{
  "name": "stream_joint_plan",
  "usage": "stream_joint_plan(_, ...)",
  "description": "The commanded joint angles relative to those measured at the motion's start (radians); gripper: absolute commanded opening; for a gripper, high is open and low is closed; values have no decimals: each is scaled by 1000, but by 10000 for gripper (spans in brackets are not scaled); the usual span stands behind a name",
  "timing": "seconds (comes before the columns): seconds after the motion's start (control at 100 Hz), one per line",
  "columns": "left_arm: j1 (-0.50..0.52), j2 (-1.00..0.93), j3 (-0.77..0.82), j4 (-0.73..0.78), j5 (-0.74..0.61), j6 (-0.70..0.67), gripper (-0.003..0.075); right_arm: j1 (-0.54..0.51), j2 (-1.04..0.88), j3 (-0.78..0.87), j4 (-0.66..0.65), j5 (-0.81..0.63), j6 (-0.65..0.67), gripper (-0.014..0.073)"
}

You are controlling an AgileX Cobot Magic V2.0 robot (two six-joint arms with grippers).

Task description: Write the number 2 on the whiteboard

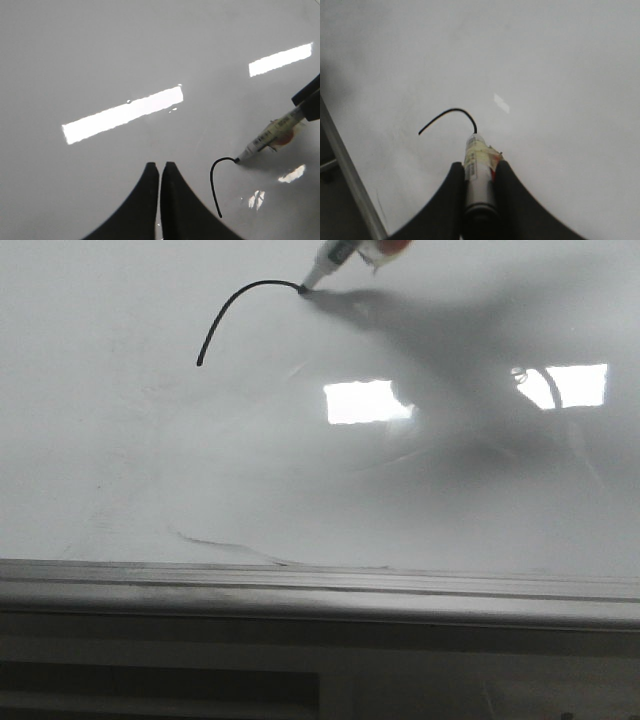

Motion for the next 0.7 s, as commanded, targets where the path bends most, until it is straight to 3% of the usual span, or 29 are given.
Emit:
stream_joint_plan(0.0,2,10,-31,-9,-69,-7,-19,-5,-35,21,-15,-6,14,-49)
stream_joint_plan(0.18,2,10,-31,-9,-69,-7,-19,86,-4,85,-3,-28,48,-49)
stream_joint_plan(0.43,2,10,-31,-9,-69,-7,-19,254,122,82,-3,-163,49,-50)
stream_joint_plan(0.56,2,10,-31,-9,-69,-7,-19,248,108,93,-10,-163,54,-49)
stream_joint_plan(0.69,2,10,-31,-9,-69,-7,-19,173,33,126,-19,-110,61,-49)
